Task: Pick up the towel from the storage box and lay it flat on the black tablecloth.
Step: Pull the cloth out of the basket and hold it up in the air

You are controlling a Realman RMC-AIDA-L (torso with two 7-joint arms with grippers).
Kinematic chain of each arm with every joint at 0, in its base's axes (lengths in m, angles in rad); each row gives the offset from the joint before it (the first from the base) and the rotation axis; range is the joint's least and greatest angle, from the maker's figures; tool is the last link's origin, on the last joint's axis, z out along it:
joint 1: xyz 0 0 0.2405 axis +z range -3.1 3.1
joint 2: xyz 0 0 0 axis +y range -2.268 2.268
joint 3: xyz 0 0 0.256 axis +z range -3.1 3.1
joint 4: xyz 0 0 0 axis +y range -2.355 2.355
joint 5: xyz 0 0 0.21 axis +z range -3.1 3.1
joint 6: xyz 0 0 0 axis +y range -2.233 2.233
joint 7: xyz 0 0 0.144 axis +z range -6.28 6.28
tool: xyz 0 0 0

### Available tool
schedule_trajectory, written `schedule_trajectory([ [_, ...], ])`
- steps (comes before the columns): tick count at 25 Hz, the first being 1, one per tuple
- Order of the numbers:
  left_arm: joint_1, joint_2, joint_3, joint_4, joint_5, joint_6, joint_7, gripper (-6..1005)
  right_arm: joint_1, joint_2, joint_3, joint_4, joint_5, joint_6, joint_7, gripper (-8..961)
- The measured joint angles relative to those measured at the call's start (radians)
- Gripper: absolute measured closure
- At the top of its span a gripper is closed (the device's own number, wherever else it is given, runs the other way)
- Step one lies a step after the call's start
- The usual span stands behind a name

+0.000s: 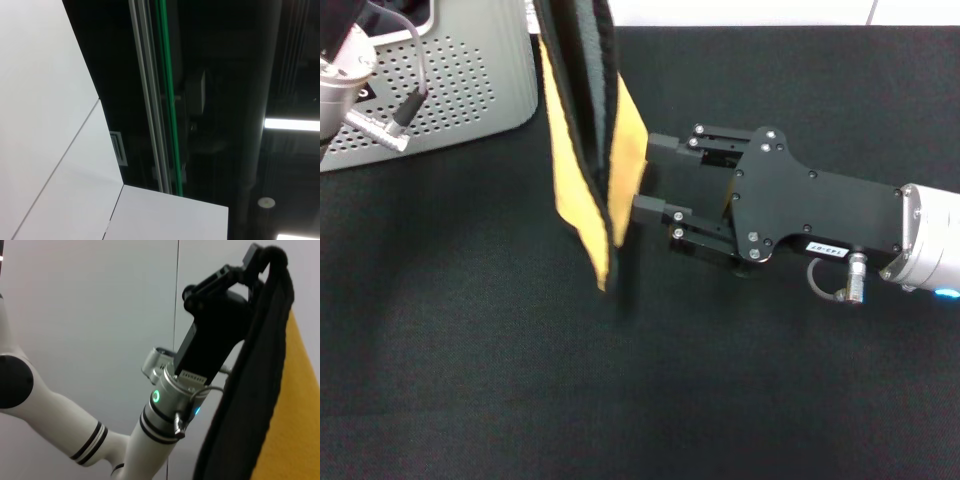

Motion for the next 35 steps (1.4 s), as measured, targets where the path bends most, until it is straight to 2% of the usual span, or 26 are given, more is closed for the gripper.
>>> schedule_trajectory([
  [9, -0.010, 0.000, 0.003, -0.006, 0.001, -0.008, 0.020, 1000, 0.007, 0.000, 0.008, 0.019, 0.034, -0.060, -0.027, 468],
  [18, -0.009, -0.001, 0.005, -0.005, -0.022, -0.042, 0.061, 1001, 0.005, 0.001, -0.062, 0.012, 0.053, -0.062, -0.034, 287],
  [25, -0.007, -0.003, 0.008, -0.005, -0.040, -0.048, 0.073, 1001, -0.004, 0.000, -0.067, 0.032, 0.050, -0.038, -0.035, 129],
  [27, -0.009, -0.004, 0.011, -0.004, -0.041, -0.048, 0.072, 1001, 0.002, 0.000, -0.063, 0.051, 0.060, -0.066, -0.041, 118],
  [35, -0.017, -0.005, 0.137, -0.002, -0.170, -0.044, 0.071, 1000, 0.025, 0.000, -0.073, 0.094, 0.119, -0.115, -0.090, 114],
])
